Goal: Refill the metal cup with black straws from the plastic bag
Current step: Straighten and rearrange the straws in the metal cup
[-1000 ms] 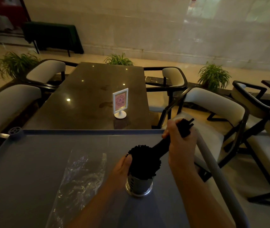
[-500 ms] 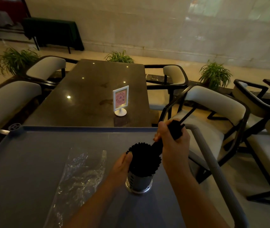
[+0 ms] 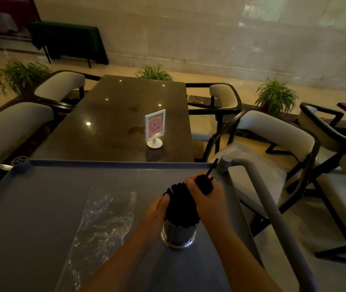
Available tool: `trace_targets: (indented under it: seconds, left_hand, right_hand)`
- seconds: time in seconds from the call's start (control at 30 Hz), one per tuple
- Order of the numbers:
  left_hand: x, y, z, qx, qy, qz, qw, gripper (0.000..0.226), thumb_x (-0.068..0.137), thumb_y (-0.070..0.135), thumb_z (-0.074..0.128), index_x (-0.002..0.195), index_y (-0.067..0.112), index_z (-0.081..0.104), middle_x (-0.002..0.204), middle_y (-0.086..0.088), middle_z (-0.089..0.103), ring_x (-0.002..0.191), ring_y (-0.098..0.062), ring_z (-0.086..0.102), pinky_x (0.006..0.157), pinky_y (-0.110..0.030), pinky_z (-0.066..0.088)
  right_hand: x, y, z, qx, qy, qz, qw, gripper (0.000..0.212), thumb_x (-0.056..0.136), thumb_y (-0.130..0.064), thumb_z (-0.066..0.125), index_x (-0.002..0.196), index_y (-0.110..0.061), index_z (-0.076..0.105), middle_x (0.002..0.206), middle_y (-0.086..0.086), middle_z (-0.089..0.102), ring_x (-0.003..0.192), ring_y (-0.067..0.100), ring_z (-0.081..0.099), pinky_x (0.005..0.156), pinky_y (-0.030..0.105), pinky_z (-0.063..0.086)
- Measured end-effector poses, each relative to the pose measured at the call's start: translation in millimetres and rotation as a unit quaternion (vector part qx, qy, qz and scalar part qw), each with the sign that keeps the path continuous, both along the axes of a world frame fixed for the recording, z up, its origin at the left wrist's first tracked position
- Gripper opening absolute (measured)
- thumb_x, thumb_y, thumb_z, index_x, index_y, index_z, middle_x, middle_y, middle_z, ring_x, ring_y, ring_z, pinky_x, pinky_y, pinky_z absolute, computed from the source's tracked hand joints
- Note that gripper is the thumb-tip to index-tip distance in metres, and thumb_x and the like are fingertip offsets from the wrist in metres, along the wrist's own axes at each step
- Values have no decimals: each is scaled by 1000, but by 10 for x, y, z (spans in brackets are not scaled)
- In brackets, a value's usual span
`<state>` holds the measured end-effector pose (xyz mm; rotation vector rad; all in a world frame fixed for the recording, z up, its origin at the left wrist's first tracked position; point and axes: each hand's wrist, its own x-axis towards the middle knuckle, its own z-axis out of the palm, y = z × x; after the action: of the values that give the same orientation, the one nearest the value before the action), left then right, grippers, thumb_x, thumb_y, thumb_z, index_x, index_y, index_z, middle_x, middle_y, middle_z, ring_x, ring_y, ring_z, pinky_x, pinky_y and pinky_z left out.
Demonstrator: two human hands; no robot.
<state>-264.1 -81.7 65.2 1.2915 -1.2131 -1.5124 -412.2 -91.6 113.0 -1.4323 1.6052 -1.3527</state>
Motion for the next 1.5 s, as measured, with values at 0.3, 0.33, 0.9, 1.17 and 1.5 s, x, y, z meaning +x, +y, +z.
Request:
trace_targets:
  seconds: [0.3,0.33,0.9,1.17,1.5]
  left_hand:
    - [-2,14,-49,8,16,9,1000,24,100,40,40,105,37,63,90,35,72,86,18,65,63,-2,49]
    - [-3,14,-51,9,16,12,1000,23,100,39,41,104,37,64,89,35,72,85,18,65,63,-2,49]
    - [-1,27,-3,7,-5,1,1000,28,95,46,42,106,35,66,99,24,74,101,8,66,87,-19,52]
    - [81,25,18,8,-22,-2,1000,34,76,67,46,97,53,69,98,30,73,96,8,67,80,-20,53]
    - [421,38,-229,-28,-72,-128,989,83,81,21,74,151,28,29,150,13,43,140,-6,39,106,-30,43]
  right_hand:
    - [-31,113,-67,63,92,71,991,24,79,-29,76,99,-28,63,105,-11,60,98,-1,57,82,16,46]
    - [-48,113,-61,58,96,73,991,28,78,-32,75,102,-31,61,106,-13,59,100,-1,56,81,15,46]
    - [-62,-42,-240,79,44,-15,996,25,100,-15,45,117,-22,62,109,-7,63,101,3,59,85,19,48]
    - [-110,-56,-240,152,-213,-19,965,20,98,-17,50,101,-17,70,92,0,75,87,12,71,76,26,55]
    - [-492,348,-681,221,-144,177,948,69,78,6,64,131,-36,48,137,-12,54,129,4,48,97,27,49]
